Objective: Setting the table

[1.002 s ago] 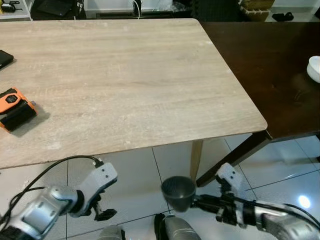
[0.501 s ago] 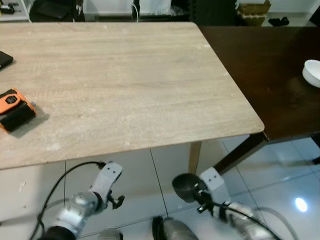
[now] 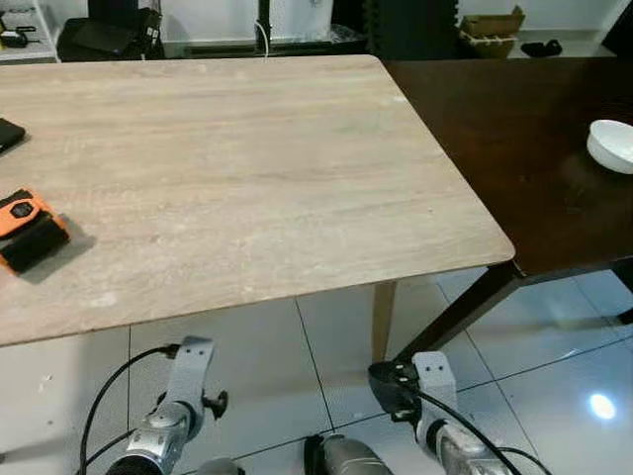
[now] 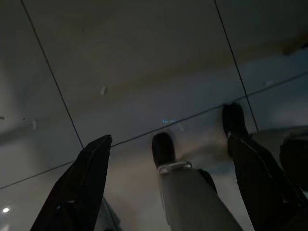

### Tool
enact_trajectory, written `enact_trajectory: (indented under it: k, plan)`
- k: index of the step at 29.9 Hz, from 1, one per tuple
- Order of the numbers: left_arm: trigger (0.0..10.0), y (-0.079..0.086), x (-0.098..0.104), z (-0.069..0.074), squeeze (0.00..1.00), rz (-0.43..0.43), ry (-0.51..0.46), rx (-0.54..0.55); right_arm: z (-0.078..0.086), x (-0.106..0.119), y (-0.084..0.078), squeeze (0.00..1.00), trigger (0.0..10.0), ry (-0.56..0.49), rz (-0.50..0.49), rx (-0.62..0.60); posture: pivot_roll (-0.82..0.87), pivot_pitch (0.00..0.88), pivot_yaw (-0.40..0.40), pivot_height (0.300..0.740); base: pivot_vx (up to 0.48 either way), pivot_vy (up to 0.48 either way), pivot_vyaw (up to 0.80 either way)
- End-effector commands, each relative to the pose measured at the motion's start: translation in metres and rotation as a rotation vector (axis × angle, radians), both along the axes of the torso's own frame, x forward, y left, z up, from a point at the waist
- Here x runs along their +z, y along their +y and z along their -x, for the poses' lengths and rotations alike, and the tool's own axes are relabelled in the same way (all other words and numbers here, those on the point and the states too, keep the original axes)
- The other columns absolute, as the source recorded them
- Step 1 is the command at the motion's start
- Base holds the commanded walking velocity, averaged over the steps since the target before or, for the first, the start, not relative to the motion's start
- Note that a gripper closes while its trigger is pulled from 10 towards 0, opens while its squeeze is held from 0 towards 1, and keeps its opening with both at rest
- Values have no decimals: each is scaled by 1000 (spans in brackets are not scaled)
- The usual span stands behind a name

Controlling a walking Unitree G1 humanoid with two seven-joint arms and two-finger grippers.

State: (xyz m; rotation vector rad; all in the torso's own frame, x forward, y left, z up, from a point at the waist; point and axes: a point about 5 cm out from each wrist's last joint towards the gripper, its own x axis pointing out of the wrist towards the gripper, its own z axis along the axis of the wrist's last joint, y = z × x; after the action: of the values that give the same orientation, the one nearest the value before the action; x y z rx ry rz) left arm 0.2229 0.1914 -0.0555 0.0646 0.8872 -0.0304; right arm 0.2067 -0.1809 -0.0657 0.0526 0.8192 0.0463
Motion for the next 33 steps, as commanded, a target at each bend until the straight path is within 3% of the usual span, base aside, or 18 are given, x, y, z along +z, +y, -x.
enact_trajectory:
  k: [1,5,8,17,19,21,25,26,33]
  plan:
    - [10000,1,-4,4,0,-20,3,5,1,-1,-6,0,10000,-9,-1,-97,49,31,-25,740,0,0,0]
    - [10000,3,-2,2,0,-32,-26,15,0,-1,-6,0,10000,-17,-9,-137,59,35,-35,740,0,0,0]
    - [10000,2,0,-2,0,-17,-80,73,2,-3,-2,0,10000,-21,9,-95,72,42,-58,740,0,0,0]
    - [10000,-1,-8,8,0,-50,-29,11,3,-4,5,0,10000,-34,14,-58,78,48,-55,740,0,0,0]
    - [10000,-1,-10,11,0,-65,-20,-30,4,-5,11,0,10000,-29,-13,-11,80,46,-53,740,0,0,0]
    - [10000,-6,-14,18,0,-94,-3,-175,6,-6,30,0,10000,-26,-88,164,81,50,-50,740,0,0,0]
    - [10000,-10,-16,22,0,-110,2,-259,8,-5,40,0,10000,-31,-113,270,81,52,-49,740,0,0,0]
    - [10000,-10,-17,23,0,-115,-3,-254,7,-4,43,0,10000,-46,-103,329,80,59,-51,740,0,0,0]
    - [10000,-9,-18,24,0,-128,-3,-220,3,-2,43,0,10000,-66,-55,380,82,69,-62,740,0,0,0]
